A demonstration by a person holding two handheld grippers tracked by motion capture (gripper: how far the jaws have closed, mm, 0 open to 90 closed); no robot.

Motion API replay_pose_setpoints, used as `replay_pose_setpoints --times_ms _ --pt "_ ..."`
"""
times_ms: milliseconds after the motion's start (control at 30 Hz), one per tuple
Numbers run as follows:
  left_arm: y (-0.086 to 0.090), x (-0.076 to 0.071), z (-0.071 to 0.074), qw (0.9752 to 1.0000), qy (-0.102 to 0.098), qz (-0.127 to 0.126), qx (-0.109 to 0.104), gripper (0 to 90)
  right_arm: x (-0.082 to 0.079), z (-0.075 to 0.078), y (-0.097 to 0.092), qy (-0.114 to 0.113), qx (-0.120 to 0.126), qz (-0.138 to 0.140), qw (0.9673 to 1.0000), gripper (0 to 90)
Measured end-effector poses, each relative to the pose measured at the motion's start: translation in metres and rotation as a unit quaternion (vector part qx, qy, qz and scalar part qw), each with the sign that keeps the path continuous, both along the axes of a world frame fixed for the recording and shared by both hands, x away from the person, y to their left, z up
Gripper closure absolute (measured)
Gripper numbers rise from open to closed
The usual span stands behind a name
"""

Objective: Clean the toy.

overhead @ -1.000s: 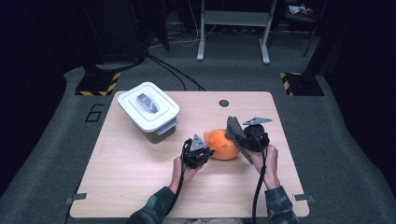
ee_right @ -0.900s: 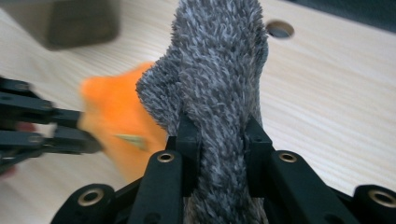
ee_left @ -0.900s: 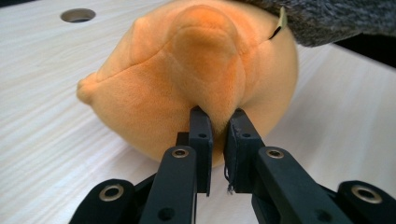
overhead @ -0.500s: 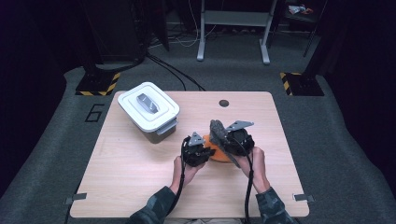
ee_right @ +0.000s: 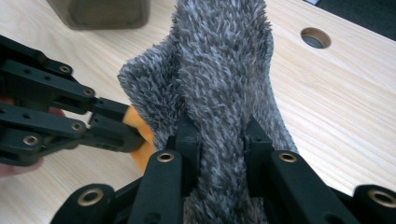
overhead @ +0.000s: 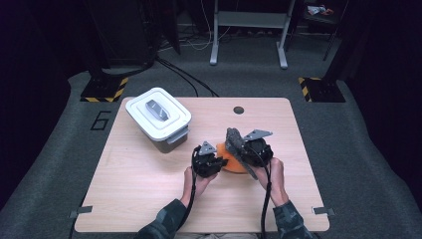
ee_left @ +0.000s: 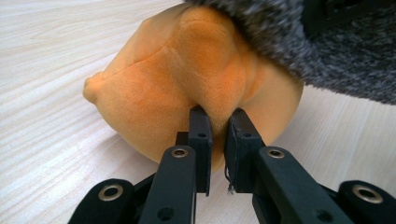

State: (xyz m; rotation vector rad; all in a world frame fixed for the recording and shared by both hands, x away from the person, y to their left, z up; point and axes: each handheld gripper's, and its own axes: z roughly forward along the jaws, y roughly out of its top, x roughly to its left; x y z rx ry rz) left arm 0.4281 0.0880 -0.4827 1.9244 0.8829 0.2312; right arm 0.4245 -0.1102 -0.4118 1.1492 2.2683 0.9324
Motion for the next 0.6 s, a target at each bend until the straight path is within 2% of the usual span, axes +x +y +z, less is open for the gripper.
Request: replay_pose_setpoints --times_ms 100,600 --pt "0.001 0.0 0.0 1.0 0.0 -0.002 -0.002 81.8 0.001 -0.001 -0.007 -0.004 0.0 -0.007 1.0 73.7" --pt "0.001 0.0 -0.002 1.0 0.0 0.001 -0.009 81.7 0.007 -0.013 -0.036 0.019 0.011 -0.048 0.9986 73.5"
